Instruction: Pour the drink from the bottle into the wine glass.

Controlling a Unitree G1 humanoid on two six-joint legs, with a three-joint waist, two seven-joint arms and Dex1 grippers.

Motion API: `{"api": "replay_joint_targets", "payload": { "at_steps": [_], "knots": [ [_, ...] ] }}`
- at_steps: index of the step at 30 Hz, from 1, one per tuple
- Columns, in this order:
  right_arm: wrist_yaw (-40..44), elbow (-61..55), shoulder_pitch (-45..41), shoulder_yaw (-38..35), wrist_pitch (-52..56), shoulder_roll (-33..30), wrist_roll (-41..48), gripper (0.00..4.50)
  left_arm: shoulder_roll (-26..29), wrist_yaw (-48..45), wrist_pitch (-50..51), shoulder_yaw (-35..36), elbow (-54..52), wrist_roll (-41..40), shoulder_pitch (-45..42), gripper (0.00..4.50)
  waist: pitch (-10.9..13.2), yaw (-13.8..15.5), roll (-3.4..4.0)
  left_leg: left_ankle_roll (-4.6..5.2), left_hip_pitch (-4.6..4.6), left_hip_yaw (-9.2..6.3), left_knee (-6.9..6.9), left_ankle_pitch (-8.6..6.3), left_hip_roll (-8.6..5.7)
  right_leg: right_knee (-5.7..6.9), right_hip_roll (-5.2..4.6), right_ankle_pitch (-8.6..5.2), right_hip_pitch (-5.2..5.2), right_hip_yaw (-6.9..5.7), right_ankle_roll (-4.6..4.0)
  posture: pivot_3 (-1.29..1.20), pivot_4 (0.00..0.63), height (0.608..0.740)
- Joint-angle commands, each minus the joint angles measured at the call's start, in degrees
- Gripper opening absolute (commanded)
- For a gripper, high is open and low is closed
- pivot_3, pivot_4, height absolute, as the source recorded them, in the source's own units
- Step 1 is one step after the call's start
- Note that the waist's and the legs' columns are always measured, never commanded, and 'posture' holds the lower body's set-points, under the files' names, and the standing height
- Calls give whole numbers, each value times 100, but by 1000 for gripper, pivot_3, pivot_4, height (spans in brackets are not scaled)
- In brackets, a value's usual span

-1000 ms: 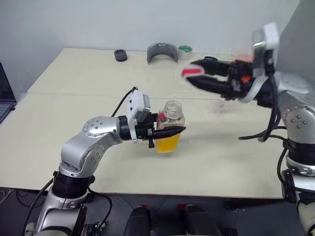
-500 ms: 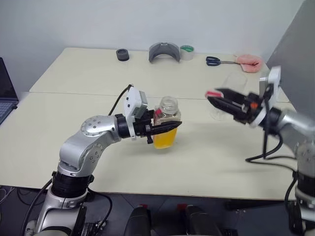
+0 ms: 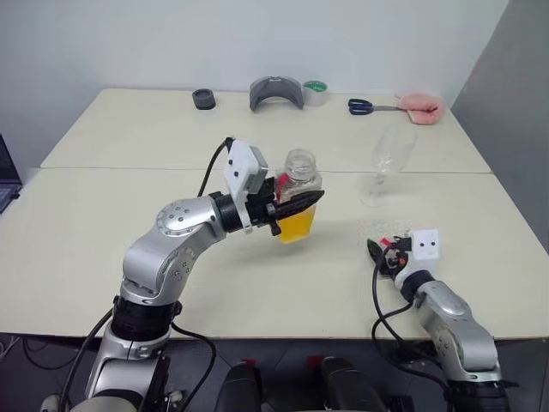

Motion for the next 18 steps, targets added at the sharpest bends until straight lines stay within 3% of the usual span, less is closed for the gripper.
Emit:
{"api": "replay_joint_targets", "payload": {
  "at_steps": [1, 5, 10, 15, 18],
  "knots": [
    [42, -180, 22, -108, -94, -121, -117, 4473, -4, -4, -174, 129, -14, 20, -131, 1743, 0, 13, 0, 0, 0, 0, 0, 0, 0, 0, 0, 0, 0, 0, 0, 0, 150, 740],
    [232, -583, 81, -200, -36, -422, -108, 4473, -22, 71, -197, 166, 34, 52, -136, 1743, 0, 26, 0, 0, -1, 1, 0, 0, -2, -1, -2, 0, 0, 0, 0, 0, 150, 740],
    [1090, -1620, -90, -375, 134, -1252, 367, 4473, 6, 471, -422, 368, 522, 452, -268, 1743, 1, 21, 1, 0, -1, 0, 0, 0, -2, 0, -2, 0, -1, 1, 1, 0, 150, 740],
    [2103, -2661, -1113, -495, 964, -1747, 2457, 4473, 55, 1253, -1210, 589, 1652, 1380, -642, 1743, 2, -22, 0, 1, 2, -4, 1, 0, 1, 4, 5, 0, -1, 0, 0, 0, 150, 740],
    [2387, -2651, -1842, -370, 1448, -2006, 3226, 4473, 7, 1769, -1738, 852, 2474, 1724, -895, 1743, 3, 14, -5, 1, -1, -14, 2, 0, 0, 1, 5, 9, 3, -10, -15, 0, 150, 740]
  ]
}}
